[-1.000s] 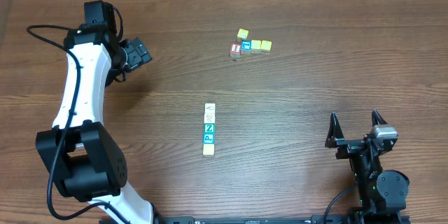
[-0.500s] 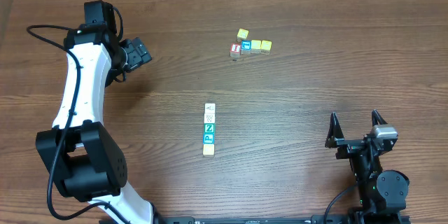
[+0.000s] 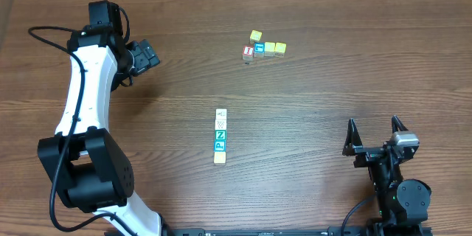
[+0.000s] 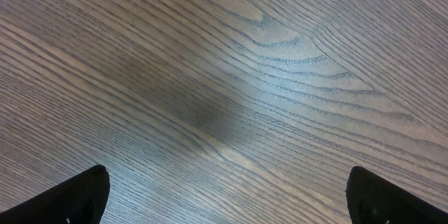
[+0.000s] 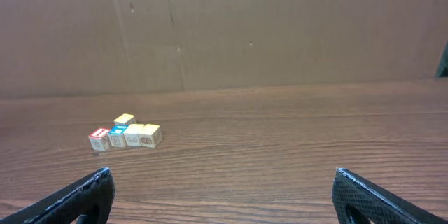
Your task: Flip 5 blocks
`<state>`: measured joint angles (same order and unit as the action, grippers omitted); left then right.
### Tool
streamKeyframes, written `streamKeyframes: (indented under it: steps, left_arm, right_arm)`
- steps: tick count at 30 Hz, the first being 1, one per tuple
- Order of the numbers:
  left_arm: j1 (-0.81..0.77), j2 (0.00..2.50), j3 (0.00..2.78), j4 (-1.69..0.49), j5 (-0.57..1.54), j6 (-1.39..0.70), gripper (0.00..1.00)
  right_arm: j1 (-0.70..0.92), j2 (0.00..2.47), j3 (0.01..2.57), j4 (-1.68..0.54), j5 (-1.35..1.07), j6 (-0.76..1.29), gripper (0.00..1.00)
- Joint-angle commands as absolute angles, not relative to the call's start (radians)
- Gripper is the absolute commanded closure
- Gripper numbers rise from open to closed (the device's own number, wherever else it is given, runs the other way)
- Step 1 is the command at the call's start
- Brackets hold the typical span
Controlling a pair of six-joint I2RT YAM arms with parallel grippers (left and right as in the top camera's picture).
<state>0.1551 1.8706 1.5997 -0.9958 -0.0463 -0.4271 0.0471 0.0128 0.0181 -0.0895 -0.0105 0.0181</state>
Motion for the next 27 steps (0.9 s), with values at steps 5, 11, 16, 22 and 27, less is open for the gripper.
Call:
streamKeyframes:
  steps: [5, 11, 16, 22, 27]
  left_arm:
    - [0.157, 1.884, 1.605, -0.994, -0.059, -0.427, 0.00]
    - [0.157, 1.885, 1.605, -0.994, -0.059, -0.427, 0.00]
    - [0.157, 1.885, 1.605, -0.994, -0.059, -0.427, 0.00]
    - [0.156, 1.884, 1.605, -0.994, -0.059, -0.427, 0.00]
    - [0.156, 1.876, 1.605, -0.994, -0.059, -0.427, 0.00]
  right_arm:
    - [0.044, 0.003, 0.008, -0.084, -0.004, 0.010, 0.00]
    - [0.044, 0.003, 0.008, -0.084, -0.004, 0.010, 0.00]
    - [0.044, 0.003, 0.008, -0.084, -0.004, 0.010, 0.00]
    - [0.044, 0.003, 0.008, -0.084, -0.004, 0.010, 0.00]
    - [0.044, 0.003, 0.008, -0.084, -0.004, 0.010, 0.00]
